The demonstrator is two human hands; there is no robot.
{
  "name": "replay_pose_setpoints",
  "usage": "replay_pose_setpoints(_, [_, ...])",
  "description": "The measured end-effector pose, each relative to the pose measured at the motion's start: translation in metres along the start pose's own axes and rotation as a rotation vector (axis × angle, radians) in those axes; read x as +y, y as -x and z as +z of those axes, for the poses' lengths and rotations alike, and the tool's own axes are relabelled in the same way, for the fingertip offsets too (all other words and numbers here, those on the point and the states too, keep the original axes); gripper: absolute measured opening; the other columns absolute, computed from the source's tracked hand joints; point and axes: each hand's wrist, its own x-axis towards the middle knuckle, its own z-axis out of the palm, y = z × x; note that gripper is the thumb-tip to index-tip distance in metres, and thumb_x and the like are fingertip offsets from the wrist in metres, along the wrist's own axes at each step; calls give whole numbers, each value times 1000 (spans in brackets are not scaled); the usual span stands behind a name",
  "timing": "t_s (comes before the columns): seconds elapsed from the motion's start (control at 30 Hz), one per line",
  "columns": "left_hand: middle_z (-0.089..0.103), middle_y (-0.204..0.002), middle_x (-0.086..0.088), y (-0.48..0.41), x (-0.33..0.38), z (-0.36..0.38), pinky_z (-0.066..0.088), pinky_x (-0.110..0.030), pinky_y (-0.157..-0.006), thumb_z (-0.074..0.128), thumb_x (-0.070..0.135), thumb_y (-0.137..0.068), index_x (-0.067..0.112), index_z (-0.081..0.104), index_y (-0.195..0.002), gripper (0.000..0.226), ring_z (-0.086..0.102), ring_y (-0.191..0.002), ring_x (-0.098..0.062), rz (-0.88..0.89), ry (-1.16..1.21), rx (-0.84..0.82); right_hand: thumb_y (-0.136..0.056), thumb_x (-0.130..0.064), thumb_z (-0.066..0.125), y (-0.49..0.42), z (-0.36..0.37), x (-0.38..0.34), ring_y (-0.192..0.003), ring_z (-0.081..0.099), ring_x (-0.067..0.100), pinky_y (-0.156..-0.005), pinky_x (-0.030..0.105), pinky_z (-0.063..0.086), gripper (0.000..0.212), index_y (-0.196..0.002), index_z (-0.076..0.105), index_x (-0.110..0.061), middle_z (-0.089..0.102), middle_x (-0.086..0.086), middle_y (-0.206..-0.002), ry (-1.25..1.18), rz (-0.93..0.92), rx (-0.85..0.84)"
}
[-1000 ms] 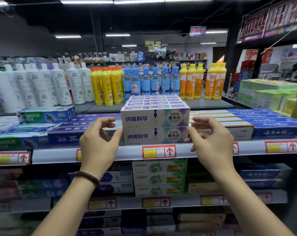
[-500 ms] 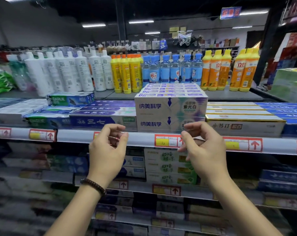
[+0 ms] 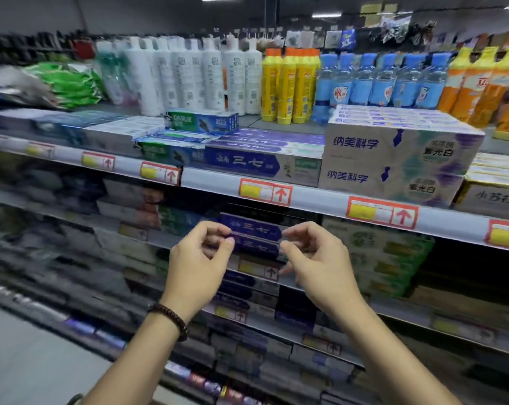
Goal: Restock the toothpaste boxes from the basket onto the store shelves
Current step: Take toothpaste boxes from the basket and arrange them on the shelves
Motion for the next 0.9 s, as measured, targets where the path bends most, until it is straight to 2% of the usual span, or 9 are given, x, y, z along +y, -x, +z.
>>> replay_pose_setpoints(0.07, [69, -88, 11, 2, -15, -22, 53, -22, -64, 71, 32, -99, 34, 67, -103, 6, 66, -76, -5, -43, -27, -5, -98, -18, 72, 1, 26, 0, -65, 77, 20, -60, 32, 55, 10, -99, 70, -27, 76, 2, -86, -13, 25, -30])
replay_pose_setpoints(0.17, [70, -90, 8, 4, -34, -56, 48, -15, -59, 69, 31, -100, 32, 67, -103, 5, 64, -75, -3, -100, -51, 4, -98, -19, 72, 2, 66, 2, -72, 77, 18, -67, 37, 59, 10, -98, 71, -29, 75, 2, -82, -14, 43, -80])
replay_pose_setpoints(0.33, [70, -91, 12, 6, -67, -104, 49, -19, -63, 69, 33, -100, 36, 67, -103, 5, 65, -79, 0, -139, -92, 26, -98, -22, 72, 7, 126, 1, -79, 76, 16, -78, 47, 63, 10, -98, 71, -32, 77, 0, -84, 9, 27, -132])
replay_pose_setpoints(0.57, [69, -87, 12, 17, -113, -161, 51, -21, -64, 70, 34, -99, 34, 68, -102, 4, 64, -74, -2, -208, -102, 35, -96, -27, 73, 18, 207, -4, -81, 75, 22, -76, 54, 62, 6, -97, 71, -32, 77, 1, -85, 14, 12, -207])
replay_pose_setpoints(0.7, [69, -83, 12, 26, -138, -192, 45, -10, -61, 70, 32, -98, 34, 68, -101, 3, 64, -73, -2, -263, -115, 65, -94, -29, 73, 27, 251, -2, -80, 75, 24, -78, 55, 63, 4, -97, 72, -31, 76, 2, -84, -9, 45, -284])
replay_pose_setpoints(0.83, [72, -83, 10, 33, -162, -213, 52, -20, -68, 71, 30, -97, 33, 69, -101, 5, 66, -73, -3, -324, -108, 93, -95, -26, 74, 31, 287, 3, -81, 74, 22, -80, 49, 63, 5, -98, 72, -29, 77, 3, -86, 2, 37, -374])
replay_pose_setpoints(0.9, [72, -82, 11, 36, -172, -218, 54, -24, -70, 72, 30, -97, 34, 70, -101, 6, 67, -72, -2, -356, -117, 110, -96, -23, 74, 30, 303, 6, -74, 72, 18, -72, 42, 61, 5, -98, 72, -26, 76, 6, -84, -10, 40, -406])
